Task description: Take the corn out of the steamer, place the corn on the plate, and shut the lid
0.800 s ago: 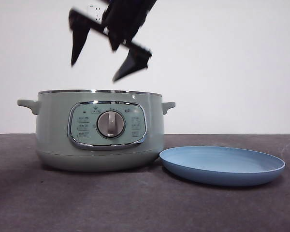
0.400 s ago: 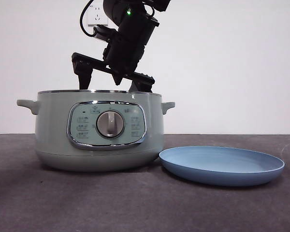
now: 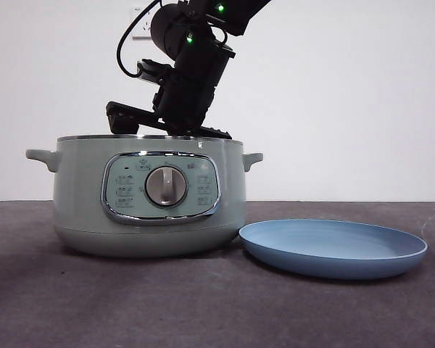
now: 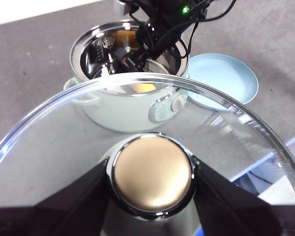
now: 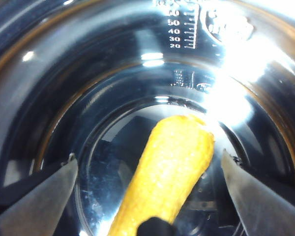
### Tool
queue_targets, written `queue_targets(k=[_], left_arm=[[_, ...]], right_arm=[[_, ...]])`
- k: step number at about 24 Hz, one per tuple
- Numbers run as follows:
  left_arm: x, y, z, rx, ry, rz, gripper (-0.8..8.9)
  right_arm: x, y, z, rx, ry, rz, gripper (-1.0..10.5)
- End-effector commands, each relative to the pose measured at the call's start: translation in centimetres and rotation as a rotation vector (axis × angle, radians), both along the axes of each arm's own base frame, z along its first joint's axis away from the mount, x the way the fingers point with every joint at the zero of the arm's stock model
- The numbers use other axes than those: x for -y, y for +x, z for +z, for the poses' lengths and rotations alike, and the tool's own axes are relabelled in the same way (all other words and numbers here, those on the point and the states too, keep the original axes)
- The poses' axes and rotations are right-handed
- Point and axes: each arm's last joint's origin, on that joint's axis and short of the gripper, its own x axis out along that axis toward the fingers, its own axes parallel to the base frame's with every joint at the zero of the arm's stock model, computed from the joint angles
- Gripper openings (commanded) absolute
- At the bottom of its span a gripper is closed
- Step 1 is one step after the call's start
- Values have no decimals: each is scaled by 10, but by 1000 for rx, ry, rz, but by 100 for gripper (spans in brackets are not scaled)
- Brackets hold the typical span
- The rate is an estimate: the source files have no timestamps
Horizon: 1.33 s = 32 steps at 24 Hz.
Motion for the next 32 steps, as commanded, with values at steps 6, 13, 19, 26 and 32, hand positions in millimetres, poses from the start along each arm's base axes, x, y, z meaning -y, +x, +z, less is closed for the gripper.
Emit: queue_targets(k=[6,13,19,26,32], left_arm=[[-1,-2,4,43,-17,-2,-8],[-1,-3,2,25,-10,-2,-8],[-1,-3,2,26,-10,-3,-8],[-1,-2,3,31,-12,-4,-9],[0,-1,5,52,-20,-4,-8]], right_arm=[[-1,-3,-19,-55,-94,39,446],[0,-3,-22,-70,-101,41,301],[-1,-3,-41,-125,-147,42,89],[-3,-8,-19,-76,-107,60,-12],[21,-34,79,93,12,80,-12]])
